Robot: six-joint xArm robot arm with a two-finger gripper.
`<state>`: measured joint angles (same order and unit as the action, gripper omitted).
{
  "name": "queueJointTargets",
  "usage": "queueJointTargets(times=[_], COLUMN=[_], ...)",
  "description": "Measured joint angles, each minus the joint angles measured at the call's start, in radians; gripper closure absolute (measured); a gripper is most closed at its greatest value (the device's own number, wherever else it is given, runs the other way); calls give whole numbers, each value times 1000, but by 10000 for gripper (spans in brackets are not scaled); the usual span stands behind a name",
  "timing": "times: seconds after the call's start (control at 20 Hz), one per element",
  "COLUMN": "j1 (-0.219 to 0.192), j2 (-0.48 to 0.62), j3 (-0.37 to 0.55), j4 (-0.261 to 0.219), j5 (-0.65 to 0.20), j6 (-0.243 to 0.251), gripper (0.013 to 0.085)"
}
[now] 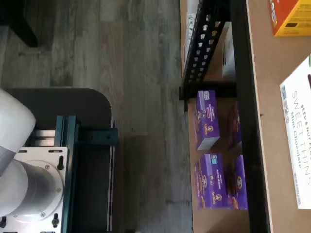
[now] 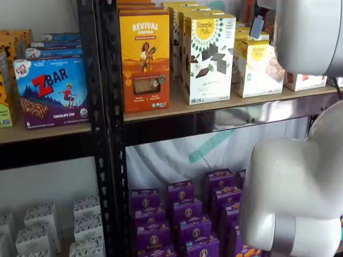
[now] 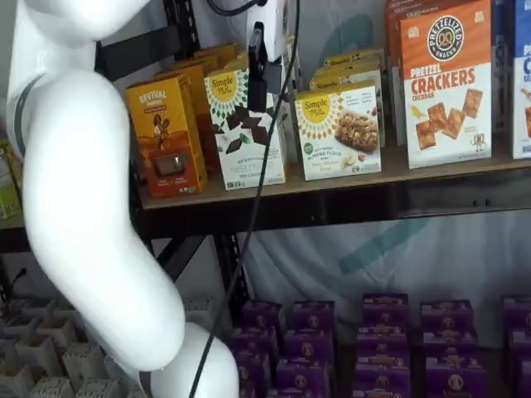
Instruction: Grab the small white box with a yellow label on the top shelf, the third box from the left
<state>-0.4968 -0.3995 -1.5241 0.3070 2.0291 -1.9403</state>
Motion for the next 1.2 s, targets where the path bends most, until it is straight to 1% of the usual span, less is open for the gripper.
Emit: queueJointTargets(times=[0.4,0.55,0.75,0.85,1.0,1.2], j1=[-17,-38,-60,-71,-74,-73], j2=[5,9,2,4,11,50], j3=[-1,-3,16,22,25,2], j4=[9,34,68,92,110,122], j5=[-11,-23,-76,-103,-133,-138], j6=[-13,-22,-33,-36,-36,-34], gripper=[130,130,130,130,130,130])
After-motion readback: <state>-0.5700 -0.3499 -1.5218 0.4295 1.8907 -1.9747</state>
